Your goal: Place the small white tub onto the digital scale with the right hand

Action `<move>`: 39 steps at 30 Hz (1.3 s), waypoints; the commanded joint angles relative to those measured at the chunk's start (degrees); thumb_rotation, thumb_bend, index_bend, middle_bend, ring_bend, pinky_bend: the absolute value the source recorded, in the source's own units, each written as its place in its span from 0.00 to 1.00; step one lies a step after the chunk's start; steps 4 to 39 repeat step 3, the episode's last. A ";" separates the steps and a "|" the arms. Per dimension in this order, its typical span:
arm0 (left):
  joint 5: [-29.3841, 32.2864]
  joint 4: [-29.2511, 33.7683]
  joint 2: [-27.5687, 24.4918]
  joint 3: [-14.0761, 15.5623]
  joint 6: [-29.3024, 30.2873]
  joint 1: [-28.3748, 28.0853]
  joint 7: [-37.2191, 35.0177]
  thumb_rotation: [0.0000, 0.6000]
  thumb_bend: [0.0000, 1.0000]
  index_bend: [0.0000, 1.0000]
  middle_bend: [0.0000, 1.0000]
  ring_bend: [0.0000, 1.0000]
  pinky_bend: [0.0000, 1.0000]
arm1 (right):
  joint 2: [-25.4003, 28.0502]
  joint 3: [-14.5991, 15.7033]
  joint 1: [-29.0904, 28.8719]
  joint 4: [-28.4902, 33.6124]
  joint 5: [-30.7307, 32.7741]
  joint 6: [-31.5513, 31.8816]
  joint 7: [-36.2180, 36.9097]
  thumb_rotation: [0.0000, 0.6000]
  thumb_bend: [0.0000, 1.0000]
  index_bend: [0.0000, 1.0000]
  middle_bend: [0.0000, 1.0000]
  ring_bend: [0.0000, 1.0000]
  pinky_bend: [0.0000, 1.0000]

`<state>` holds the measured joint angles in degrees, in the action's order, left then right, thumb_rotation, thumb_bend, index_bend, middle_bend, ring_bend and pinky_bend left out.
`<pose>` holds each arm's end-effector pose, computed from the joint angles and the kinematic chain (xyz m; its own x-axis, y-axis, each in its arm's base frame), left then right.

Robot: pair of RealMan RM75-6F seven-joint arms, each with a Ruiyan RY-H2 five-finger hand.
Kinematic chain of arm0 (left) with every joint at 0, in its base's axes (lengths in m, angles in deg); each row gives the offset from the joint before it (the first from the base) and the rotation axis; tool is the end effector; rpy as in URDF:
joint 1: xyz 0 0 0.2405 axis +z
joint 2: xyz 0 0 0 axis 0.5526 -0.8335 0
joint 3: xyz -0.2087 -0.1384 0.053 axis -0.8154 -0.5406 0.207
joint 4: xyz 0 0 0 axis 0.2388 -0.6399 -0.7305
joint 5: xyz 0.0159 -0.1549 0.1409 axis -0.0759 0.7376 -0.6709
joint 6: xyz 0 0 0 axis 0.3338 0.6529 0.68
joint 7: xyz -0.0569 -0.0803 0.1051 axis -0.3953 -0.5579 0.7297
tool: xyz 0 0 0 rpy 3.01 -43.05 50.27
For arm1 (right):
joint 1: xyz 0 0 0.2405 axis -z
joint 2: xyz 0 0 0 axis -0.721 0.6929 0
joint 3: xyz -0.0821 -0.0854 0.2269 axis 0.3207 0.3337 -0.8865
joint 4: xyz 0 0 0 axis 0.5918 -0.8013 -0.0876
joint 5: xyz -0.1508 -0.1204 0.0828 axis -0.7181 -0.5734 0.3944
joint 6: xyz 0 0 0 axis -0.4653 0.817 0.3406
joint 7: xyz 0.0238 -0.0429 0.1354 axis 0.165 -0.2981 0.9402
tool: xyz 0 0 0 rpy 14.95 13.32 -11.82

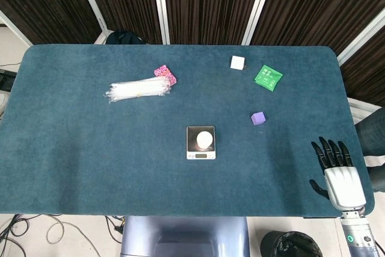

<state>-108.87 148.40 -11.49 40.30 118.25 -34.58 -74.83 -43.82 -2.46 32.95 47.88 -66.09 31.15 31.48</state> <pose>-0.3509 0.1737 0.1878 0.5273 -0.1020 0.8435 0.8340 0.2520 -0.4908 -0.3022 -0.1858 0.1298 0.5533 0.0620 0.8307 -0.8271 -0.0773 0.5567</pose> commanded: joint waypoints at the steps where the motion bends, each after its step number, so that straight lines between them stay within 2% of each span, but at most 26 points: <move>1: -0.11 -0.10 0.07 0.13 -0.20 -0.10 0.18 1.00 0.69 0.04 0.00 0.00 0.00 | 0.11 -0.95 0.72 -0.31 0.50 -0.77 0.00 1.00 0.26 0.00 0.00 0.04 0.00; 39: -0.22 -0.13 0.12 0.19 -0.24 -0.14 0.25 1.00 0.69 0.04 0.00 0.00 0.00 | 0.39 -1.26 1.03 -0.16 0.62 -1.17 0.20 1.00 0.26 0.00 0.00 0.04 0.00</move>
